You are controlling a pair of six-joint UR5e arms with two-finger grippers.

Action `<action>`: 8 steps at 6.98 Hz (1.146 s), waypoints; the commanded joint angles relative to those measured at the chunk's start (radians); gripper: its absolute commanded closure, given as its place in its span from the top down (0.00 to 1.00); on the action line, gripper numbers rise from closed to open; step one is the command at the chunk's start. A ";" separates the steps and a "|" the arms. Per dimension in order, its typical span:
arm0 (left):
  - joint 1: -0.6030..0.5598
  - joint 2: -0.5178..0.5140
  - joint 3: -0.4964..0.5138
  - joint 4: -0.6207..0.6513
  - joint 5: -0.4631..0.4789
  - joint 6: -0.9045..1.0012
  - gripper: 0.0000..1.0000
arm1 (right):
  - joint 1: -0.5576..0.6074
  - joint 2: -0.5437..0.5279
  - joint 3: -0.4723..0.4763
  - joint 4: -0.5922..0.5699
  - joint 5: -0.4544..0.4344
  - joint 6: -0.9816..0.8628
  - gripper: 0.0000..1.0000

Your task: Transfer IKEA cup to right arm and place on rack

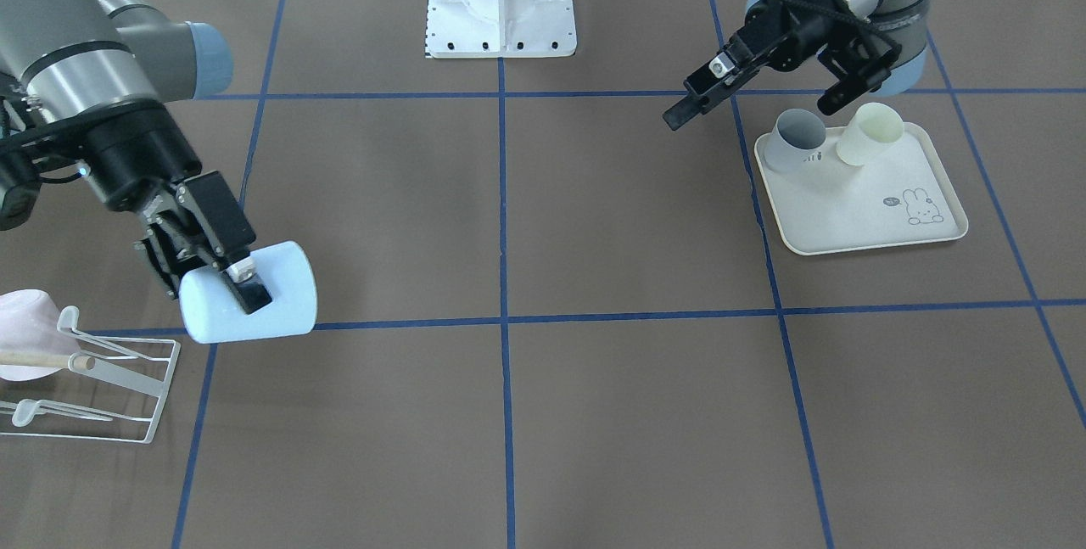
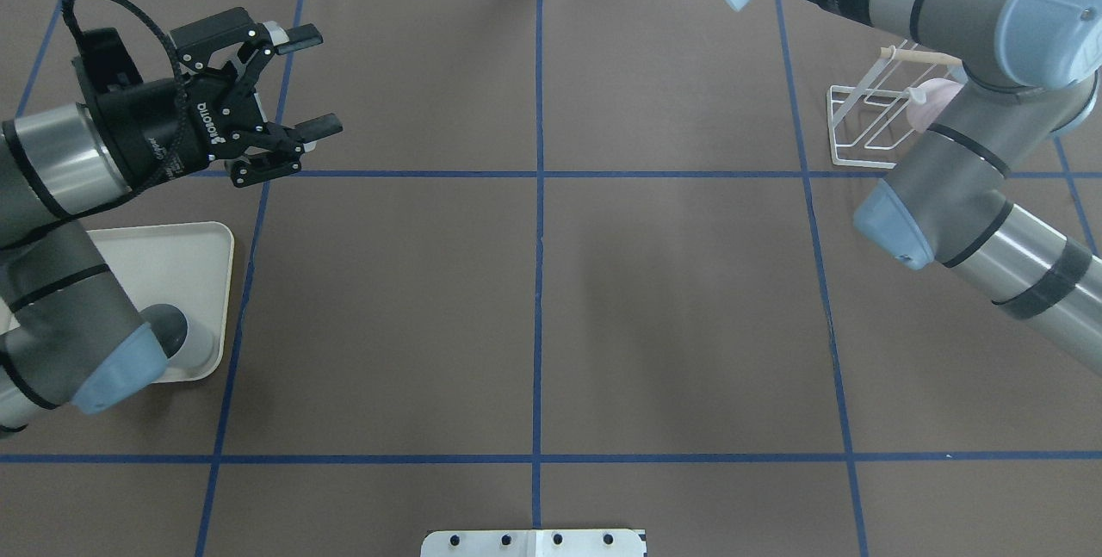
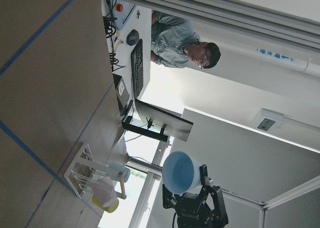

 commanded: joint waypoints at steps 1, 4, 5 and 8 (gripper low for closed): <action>-0.040 0.127 -0.143 0.231 -0.074 0.260 1.00 | 0.064 -0.085 -0.025 -0.051 -0.006 -0.297 0.00; -0.141 0.273 -0.181 0.282 -0.198 0.524 1.00 | 0.165 -0.114 -0.120 -0.050 -0.006 -0.618 0.00; -0.184 0.302 -0.182 0.282 -0.247 0.585 1.00 | 0.197 -0.125 -0.144 -0.047 0.002 -0.695 0.00; -0.191 0.309 -0.181 0.282 -0.258 0.592 1.00 | 0.204 -0.153 -0.250 0.114 0.005 -0.743 0.00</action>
